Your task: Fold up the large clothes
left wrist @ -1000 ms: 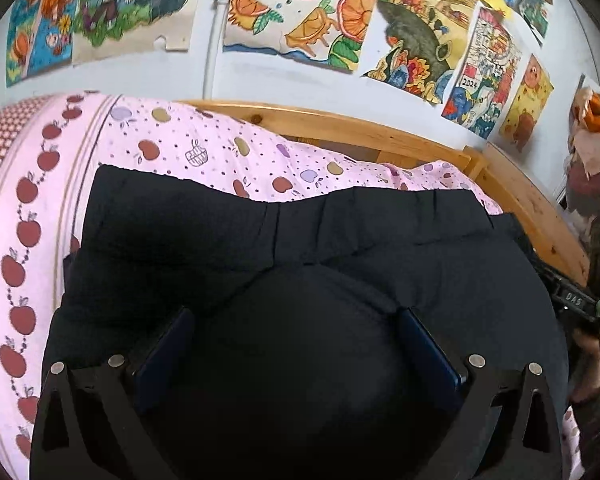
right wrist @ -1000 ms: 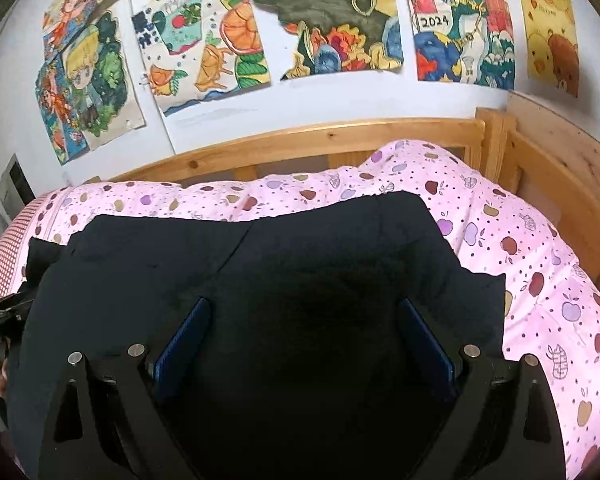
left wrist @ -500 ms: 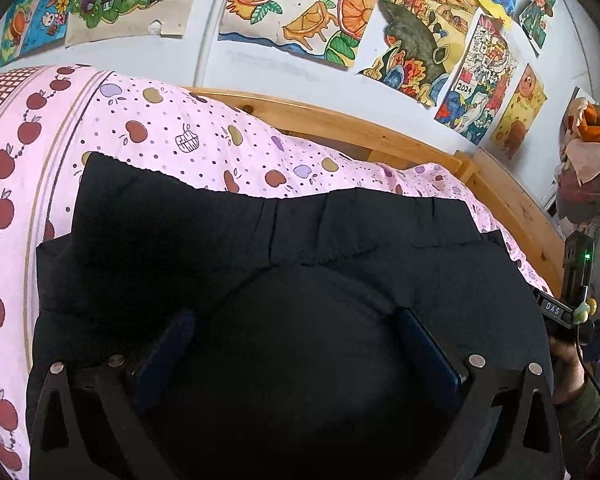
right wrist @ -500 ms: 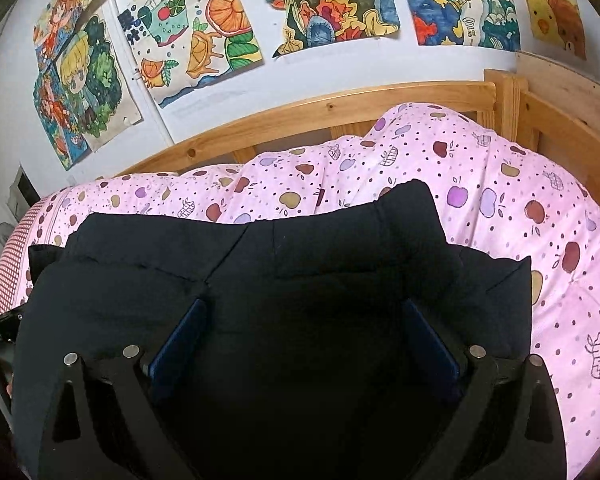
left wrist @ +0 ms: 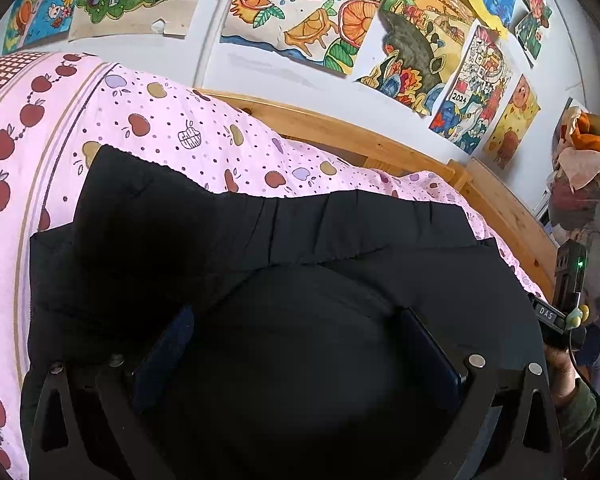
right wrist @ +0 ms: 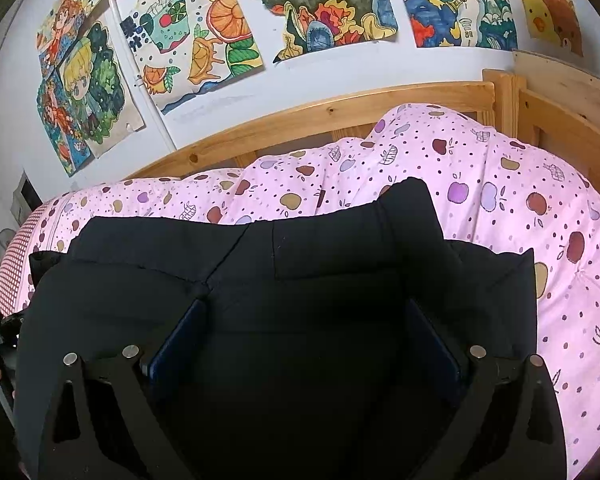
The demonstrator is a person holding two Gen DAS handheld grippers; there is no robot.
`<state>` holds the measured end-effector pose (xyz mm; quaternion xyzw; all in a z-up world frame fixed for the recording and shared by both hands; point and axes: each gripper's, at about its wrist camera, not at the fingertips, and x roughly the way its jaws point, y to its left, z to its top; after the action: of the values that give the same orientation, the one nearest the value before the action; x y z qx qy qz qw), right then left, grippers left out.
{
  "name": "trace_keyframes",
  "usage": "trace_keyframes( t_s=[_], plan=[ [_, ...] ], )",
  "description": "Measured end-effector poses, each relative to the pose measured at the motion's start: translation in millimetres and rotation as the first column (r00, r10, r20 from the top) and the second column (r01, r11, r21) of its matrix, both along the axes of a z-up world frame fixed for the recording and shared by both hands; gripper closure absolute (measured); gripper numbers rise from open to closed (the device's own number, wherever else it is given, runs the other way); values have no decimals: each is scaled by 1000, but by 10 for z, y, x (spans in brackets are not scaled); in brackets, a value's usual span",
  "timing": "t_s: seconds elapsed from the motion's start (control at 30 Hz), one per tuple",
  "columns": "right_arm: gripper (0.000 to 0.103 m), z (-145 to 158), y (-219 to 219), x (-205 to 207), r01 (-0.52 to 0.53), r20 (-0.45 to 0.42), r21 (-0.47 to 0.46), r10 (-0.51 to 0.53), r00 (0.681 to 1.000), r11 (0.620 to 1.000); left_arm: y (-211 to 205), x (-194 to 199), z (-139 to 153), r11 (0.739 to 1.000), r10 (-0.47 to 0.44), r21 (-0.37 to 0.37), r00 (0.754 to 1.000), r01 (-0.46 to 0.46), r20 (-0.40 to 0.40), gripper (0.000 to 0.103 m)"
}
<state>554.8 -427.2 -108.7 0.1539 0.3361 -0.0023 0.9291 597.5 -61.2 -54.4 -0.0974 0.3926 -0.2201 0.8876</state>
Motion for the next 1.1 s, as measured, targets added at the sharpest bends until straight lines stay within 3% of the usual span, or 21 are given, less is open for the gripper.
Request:
trace_keyframes(
  t_s=[0.33, 0.6, 0.73, 0.9, 1.03, 1.1],
  plan=[
    [6, 23, -5, -82, 2, 37, -3, -2, 999, 1000, 9, -53, 2, 1000, -2, -19, 1000, 2, 26, 0],
    [6, 101, -130, -411, 17, 187, 60, -28, 982, 998, 95, -197, 91, 998, 9, -57, 996, -4, 91, 0],
    [6, 207, -230, -622, 89, 235, 64, -102, 967, 994, 244, -330, 264, 995, 65, -89, 991, -55, 114, 0],
    [6, 276, -425, -805, 151, 220, 66, -162, 962, 986, 585, -455, 343, 982, 143, -138, 985, -129, 96, 0],
    [6, 267, -544, -901, 191, 174, 43, -195, 965, 981, 785, -535, 318, 984, 160, -93, 983, -152, 88, 0],
    [6, 261, -618, -944, 207, 163, 48, -212, 964, 977, 844, -580, 298, 985, 170, -33, 981, -168, 89, 0]
  ],
)
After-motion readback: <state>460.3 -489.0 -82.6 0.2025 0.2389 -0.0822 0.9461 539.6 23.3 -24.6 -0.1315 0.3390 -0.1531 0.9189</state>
